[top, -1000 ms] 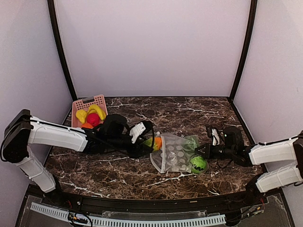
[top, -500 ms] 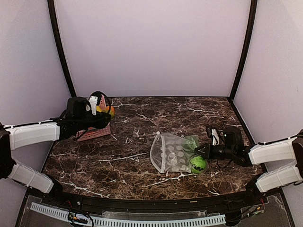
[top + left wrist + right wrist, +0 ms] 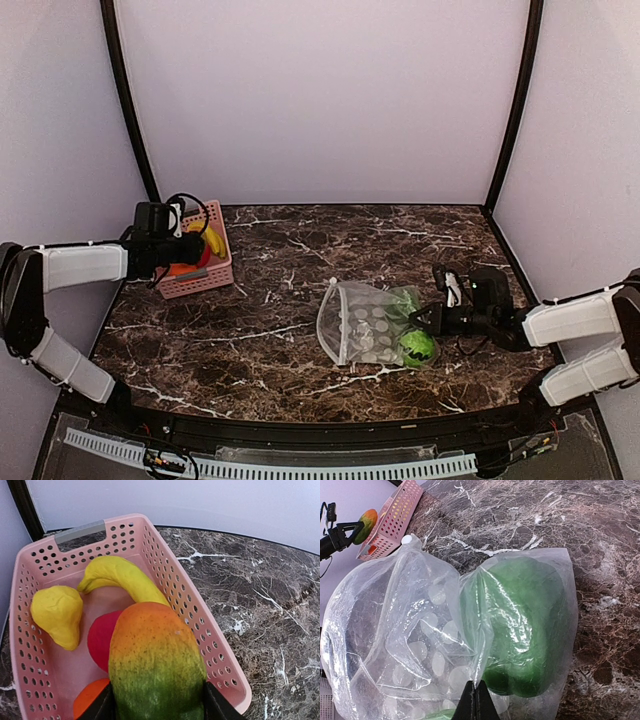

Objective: Open the zip-top bag and remove the fake food

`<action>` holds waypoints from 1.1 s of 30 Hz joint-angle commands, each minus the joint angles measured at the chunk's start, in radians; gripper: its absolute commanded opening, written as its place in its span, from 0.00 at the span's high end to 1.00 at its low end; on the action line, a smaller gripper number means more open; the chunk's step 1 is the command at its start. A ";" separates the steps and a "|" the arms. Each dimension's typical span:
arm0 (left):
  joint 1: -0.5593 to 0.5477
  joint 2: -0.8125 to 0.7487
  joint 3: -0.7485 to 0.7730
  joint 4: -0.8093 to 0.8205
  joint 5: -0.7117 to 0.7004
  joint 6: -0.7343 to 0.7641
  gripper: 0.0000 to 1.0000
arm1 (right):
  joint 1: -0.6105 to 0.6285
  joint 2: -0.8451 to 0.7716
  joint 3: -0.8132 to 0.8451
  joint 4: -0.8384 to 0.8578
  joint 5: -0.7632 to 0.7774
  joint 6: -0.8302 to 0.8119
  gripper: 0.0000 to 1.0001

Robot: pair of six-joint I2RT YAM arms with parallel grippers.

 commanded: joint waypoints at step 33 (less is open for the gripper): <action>-0.366 -0.074 -0.169 0.294 0.377 0.197 0.34 | -0.022 -0.160 0.037 -0.146 0.038 -0.044 0.47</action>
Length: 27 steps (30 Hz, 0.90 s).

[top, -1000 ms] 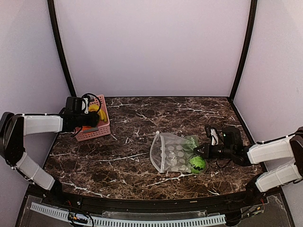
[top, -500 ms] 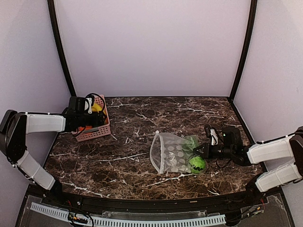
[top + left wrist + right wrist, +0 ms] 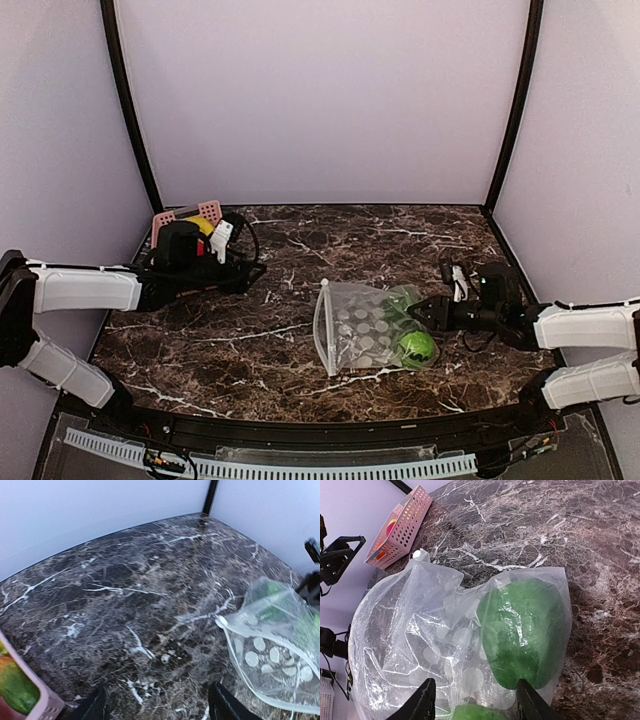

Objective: Open the zip-top bag and remove the fake food

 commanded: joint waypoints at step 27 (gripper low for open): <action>-0.344 0.422 0.118 0.260 0.188 0.135 0.38 | -0.230 0.301 0.183 0.144 -0.284 0.001 0.43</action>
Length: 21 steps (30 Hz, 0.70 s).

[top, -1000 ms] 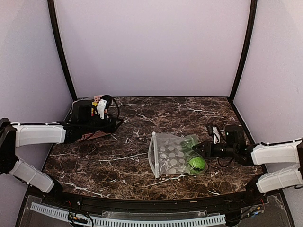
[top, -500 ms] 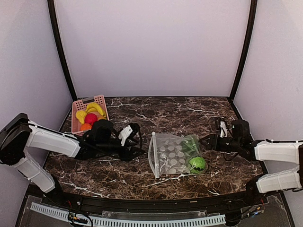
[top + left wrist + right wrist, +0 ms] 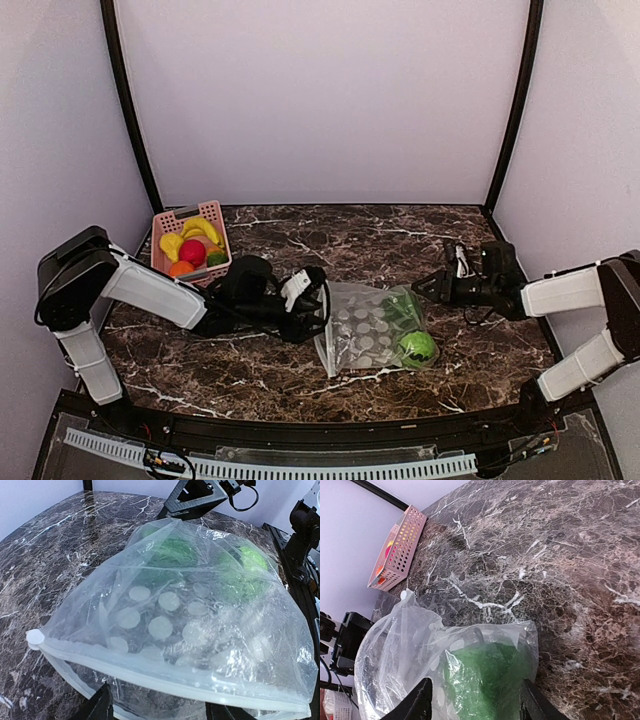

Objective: Open the zip-top bag and remove the fake food

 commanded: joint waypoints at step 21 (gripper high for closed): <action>-0.013 0.205 0.086 0.196 0.029 -0.049 0.25 | 0.062 0.144 0.015 0.228 -0.136 0.132 1.00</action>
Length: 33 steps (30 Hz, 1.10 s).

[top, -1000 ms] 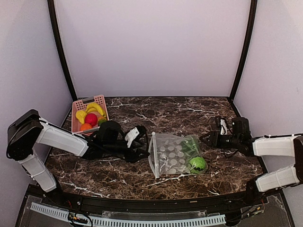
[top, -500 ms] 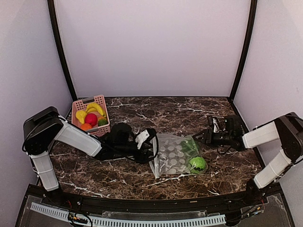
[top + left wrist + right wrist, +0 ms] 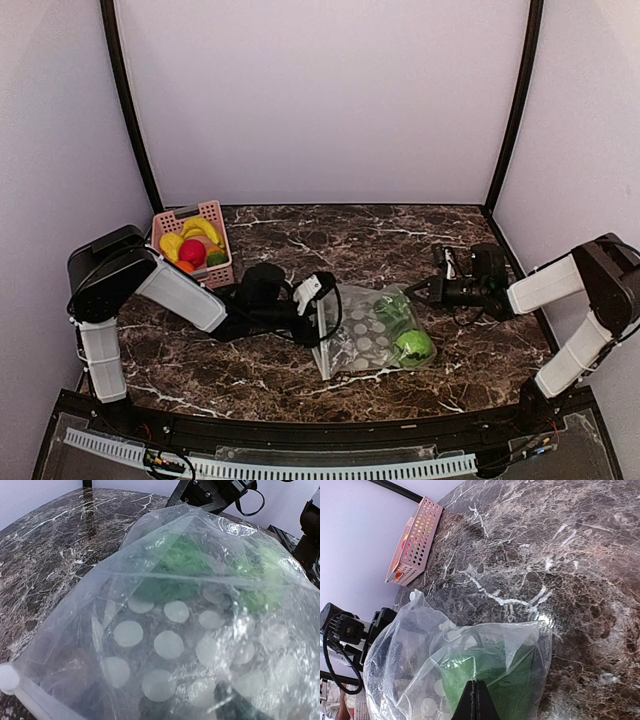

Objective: Open the zip-top bag and remove the fake food

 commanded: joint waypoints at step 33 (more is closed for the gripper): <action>-0.039 0.121 0.078 0.140 0.062 0.029 0.13 | 0.125 -0.013 -0.017 -0.035 0.082 -0.015 0.41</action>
